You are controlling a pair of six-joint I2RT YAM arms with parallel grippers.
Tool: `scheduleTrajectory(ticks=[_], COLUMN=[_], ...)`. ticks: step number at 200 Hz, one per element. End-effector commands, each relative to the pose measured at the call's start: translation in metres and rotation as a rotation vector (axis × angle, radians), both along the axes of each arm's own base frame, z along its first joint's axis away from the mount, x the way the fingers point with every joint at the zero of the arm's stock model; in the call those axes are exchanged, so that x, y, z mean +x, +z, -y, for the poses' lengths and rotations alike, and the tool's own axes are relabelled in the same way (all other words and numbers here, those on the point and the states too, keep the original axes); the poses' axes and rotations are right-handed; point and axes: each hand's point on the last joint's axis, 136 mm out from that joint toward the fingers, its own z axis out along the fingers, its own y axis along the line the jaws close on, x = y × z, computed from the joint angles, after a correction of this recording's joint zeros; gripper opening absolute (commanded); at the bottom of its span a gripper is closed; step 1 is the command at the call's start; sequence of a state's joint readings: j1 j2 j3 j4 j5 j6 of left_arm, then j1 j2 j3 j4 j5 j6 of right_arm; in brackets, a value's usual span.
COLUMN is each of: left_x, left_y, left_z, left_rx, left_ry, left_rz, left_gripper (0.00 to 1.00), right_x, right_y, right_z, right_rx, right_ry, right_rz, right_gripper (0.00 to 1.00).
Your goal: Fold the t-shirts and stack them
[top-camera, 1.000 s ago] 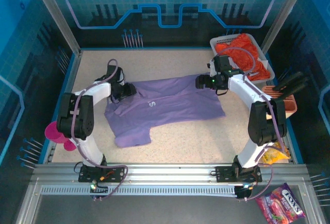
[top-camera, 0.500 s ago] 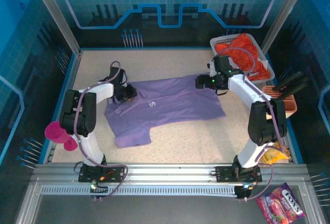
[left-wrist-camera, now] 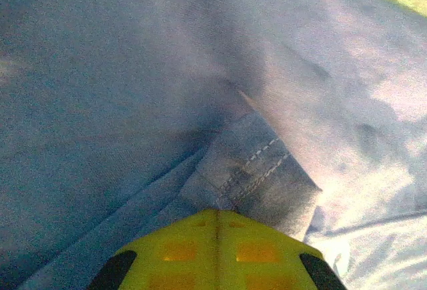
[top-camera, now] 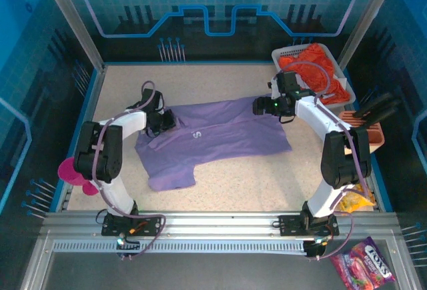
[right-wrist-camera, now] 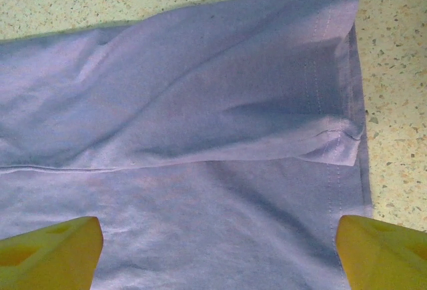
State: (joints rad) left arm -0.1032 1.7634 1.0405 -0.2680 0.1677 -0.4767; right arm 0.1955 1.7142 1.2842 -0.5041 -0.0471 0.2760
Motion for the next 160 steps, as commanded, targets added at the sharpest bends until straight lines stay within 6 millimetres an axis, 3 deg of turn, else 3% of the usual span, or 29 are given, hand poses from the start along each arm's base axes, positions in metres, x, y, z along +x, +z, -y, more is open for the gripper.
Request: scheduleTrajectory(ticks=[1,60,121,137,160], left_x=[-0.018,-0.065,-0.091,-0.096,-0.104], left_y=[0.013,0.009,0.017,0.018,0.021], left_z=[0.001,0.023,0.033,0.036,0.047], left_rx=[0.032,0.145,0.281,0.346,0.357], left_ry=[0.032,0.07,0.101,0.073,0.025], left_rz=[-0.012,-0.075,-0.023,-0.022,-0.029], left_gripper=[0.0,0.0,0.0,0.15,0.46], right_x=[0.003,0.003,0.001,0.001,0.001], right_y=[0.008,0.005,0.001,0.0,0.0], right_z=[-0.001,-0.002,-0.005,-0.006,-0.007], right_rx=[0.024,0.029,0.041,0.043,0.042], right_ry=[0.002,0.003,0.012,0.015,0.018], right_rz=[0.015,0.003,-0.01,-0.016,-0.018], right_gripper=[0.91,0.91,0.91,0.91,0.91])
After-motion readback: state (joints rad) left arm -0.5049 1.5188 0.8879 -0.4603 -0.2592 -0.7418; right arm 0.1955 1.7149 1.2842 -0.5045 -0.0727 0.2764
